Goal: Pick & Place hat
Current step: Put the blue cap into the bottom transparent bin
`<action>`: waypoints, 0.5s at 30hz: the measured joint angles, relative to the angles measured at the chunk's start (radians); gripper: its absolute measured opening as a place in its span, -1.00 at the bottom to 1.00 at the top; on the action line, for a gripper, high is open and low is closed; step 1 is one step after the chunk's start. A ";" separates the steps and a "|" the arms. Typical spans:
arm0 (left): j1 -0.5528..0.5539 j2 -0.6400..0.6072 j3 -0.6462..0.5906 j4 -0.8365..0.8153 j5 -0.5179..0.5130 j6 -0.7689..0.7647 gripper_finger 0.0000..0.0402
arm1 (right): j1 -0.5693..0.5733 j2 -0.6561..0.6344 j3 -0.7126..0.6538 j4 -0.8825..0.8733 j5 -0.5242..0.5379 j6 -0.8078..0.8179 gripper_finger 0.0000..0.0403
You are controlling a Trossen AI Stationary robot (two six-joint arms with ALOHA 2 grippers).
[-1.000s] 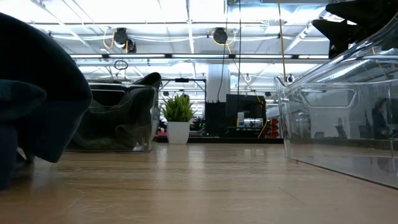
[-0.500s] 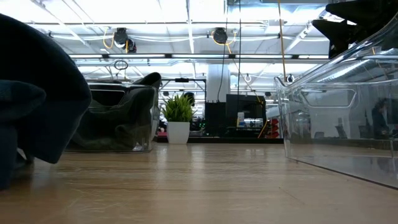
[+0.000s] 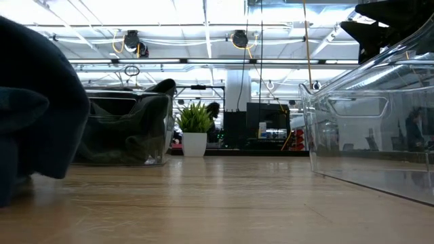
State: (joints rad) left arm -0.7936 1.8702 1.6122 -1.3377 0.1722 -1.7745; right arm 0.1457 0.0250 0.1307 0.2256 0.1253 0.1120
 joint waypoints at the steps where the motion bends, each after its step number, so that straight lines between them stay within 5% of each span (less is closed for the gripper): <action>1: 0.002 -0.001 0.006 0.000 0.000 0.004 -0.89 | 0.000 0.000 0.000 0.000 0.000 0.000 -0.15; 10: 0.009 -0.014 0.203 -0.177 -0.040 0.042 -0.96 | 0.000 0.000 0.000 0.000 0.000 -0.003 -0.15; 15: 0.021 -0.030 0.351 -0.230 -0.195 0.098 -0.97 | 0.000 0.000 0.000 0.001 0.000 -0.014 -0.15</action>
State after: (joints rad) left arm -0.7727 1.8398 1.9630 -1.5678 -0.0228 -1.6766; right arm 0.1455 0.0250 0.1307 0.2264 0.1257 0.0984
